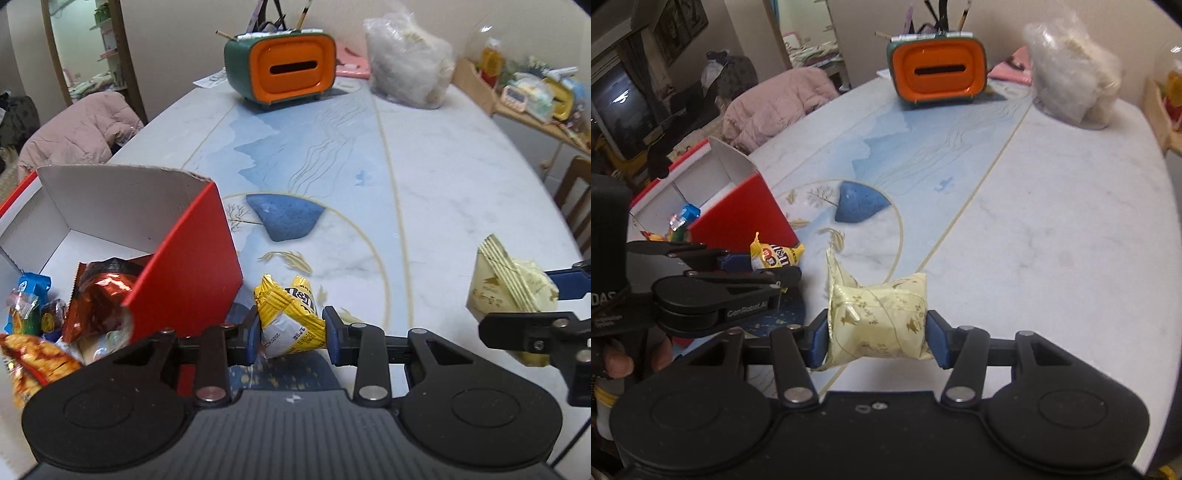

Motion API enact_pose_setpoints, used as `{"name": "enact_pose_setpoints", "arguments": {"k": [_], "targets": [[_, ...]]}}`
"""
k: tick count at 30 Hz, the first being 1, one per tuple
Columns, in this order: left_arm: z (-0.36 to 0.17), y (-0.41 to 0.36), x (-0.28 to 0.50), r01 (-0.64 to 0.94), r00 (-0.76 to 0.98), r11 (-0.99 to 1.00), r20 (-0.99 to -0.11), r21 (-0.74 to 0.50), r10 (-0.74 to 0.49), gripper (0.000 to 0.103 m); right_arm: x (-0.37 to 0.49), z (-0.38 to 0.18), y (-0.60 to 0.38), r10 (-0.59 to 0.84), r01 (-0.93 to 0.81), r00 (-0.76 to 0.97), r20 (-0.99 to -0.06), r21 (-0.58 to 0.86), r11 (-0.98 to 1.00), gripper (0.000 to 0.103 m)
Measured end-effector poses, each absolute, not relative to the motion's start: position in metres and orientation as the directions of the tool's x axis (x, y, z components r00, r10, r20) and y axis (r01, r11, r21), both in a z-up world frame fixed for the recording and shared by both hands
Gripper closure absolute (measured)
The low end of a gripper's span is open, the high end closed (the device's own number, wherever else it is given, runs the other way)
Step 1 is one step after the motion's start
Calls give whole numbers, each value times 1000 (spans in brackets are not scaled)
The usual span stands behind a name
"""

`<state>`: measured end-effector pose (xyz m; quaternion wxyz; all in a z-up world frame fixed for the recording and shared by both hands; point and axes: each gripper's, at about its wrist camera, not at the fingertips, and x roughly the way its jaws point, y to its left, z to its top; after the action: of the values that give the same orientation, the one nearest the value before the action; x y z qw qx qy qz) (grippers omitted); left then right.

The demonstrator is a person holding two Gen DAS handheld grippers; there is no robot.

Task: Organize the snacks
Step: 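Carry the yellow packet and cream pouch over into the white box with both tools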

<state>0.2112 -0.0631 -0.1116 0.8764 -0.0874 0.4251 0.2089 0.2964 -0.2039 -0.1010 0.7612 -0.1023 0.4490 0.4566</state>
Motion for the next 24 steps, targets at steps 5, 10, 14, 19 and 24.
{"name": "enact_pose_setpoints", "arguments": {"k": [5, 10, 14, 19, 24], "targets": [[-85, -65, 188, -402, 597, 915, -767, -31, 237, 69, 271, -76, -209, 603, -779, 225, -766, 230, 583, 52], [-61, -60, 161, -377, 633, 923, -748, -74, 199, 69, 244, -53, -208, 598, -776, 263, -757, 203, 597, 52], [-44, -51, 139, -364, 651, 927, -736, -90, 184, 69, 224, -35, -204, 597, -770, 294, -747, 185, 611, 52], [-25, -28, 112, -361, 664, 925, -729, -116, 168, 69, 197, -18, -191, 599, -767, 315, -737, 175, 618, 52], [-11, -4, 86, -341, 682, 933, -714, -117, 160, 69, 175, -6, -170, 610, -769, 321, -725, 176, 614, 51]]}}
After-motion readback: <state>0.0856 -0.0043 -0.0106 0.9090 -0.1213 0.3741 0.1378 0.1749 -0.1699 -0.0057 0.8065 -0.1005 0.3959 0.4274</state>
